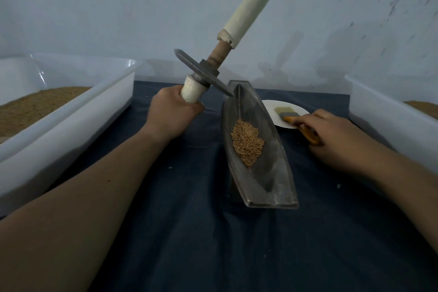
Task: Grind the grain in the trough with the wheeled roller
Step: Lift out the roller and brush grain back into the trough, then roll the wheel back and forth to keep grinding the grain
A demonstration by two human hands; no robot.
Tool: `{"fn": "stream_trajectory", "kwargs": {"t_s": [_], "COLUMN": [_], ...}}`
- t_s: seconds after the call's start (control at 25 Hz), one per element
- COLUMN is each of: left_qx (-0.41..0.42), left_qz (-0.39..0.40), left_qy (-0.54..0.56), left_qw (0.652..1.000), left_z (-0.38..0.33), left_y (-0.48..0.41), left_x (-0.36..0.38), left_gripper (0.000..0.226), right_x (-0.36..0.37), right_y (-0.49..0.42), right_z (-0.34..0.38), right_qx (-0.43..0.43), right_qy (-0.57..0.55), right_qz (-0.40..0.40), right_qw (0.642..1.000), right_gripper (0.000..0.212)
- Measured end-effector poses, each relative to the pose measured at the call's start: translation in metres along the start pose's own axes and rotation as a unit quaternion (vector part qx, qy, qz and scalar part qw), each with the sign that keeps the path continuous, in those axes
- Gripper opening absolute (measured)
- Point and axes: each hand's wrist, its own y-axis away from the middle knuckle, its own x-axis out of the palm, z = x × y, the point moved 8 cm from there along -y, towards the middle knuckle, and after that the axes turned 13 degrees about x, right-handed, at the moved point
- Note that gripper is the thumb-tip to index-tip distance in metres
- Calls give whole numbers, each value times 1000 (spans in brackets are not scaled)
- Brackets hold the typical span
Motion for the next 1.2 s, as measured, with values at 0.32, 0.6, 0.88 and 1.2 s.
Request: {"fn": "stream_trajectory", "kwargs": {"t_s": [0.32, 0.6, 0.88, 1.2], "left_qx": [15, 71, 266, 265], "left_qz": [8, 23, 137, 226], "left_qy": [-39, -175, -385, -466], "left_qw": [999, 982, 873, 814], "left_z": [-1, -35, -101, -103], "left_y": [0, 3, 12, 13], "left_x": [1, -5, 9, 22], "left_gripper": [15, 14, 13, 7], "right_x": [-8, -118, -83, -39], "right_y": [4, 49, 4, -8], "right_z": [6, 85, 97, 67], "right_qx": [33, -54, -13, 2], "right_qy": [-4, -103, 175, 112], "right_qz": [46, -312, -74, 23], "right_qw": [998, 943, 982, 993], "right_gripper": [74, 91, 30, 10]}}
